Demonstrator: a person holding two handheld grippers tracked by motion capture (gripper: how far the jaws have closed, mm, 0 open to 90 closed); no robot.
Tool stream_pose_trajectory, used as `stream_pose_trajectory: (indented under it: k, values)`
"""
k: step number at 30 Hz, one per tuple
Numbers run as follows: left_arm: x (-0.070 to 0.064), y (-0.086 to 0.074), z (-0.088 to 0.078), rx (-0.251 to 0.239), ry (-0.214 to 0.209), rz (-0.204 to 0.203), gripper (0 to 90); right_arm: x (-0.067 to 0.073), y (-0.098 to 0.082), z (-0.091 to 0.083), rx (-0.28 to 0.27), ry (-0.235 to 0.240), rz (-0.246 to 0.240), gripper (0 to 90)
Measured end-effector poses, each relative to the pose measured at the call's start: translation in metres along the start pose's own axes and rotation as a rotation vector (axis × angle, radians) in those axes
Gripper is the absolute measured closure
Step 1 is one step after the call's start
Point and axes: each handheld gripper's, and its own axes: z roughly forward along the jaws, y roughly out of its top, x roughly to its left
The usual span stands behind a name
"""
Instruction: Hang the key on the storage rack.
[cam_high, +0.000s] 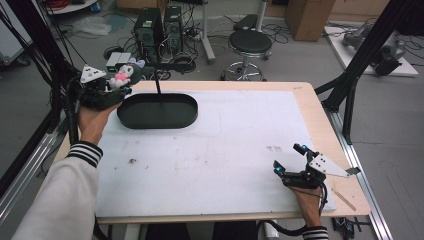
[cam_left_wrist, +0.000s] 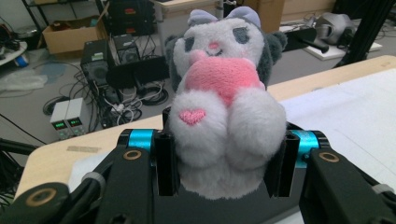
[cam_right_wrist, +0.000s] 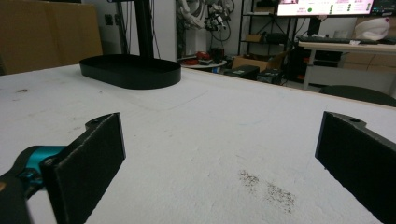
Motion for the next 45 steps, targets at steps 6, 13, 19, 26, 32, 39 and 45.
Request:
stream_pose_trajectory:
  k: [6, 13, 19, 26, 32, 39, 45]
  values:
    - [-0.002, 0.006, 0.004, 0.005, 0.010, 0.009, 55.9, -0.001, 0.000, -0.001, -0.009, 0.002, 0.004, 0.4]
    - [-0.006, 0.014, 0.010, 0.008, 0.015, 0.021, 55.9, -0.001, 0.000, -0.001, -0.009, 0.003, 0.001, 0.4]
    - [-0.007, 0.017, 0.015, 0.013, 0.023, 0.020, 55.9, -0.001, -0.001, -0.002, -0.016, 0.003, 0.009, 0.4]
    - [-0.006, 0.015, 0.018, 0.030, 0.030, 0.015, 55.9, -0.001, -0.001, -0.002, -0.016, 0.004, 0.010, 0.4]
    - [-0.004, 0.013, 0.021, 0.040, 0.043, 0.015, 55.9, -0.001, -0.001, -0.002, -0.016, 0.003, 0.012, 0.5]
    - [0.000, 0.011, 0.026, 0.039, 0.055, 0.000, 55.9, -0.001, -0.001, -0.002, -0.018, 0.003, 0.013, 0.4]
    - [0.003, 0.008, 0.033, 0.052, 0.070, 0.000, 55.9, -0.001, -0.001, -0.002, -0.021, 0.001, 0.015, 0.4]
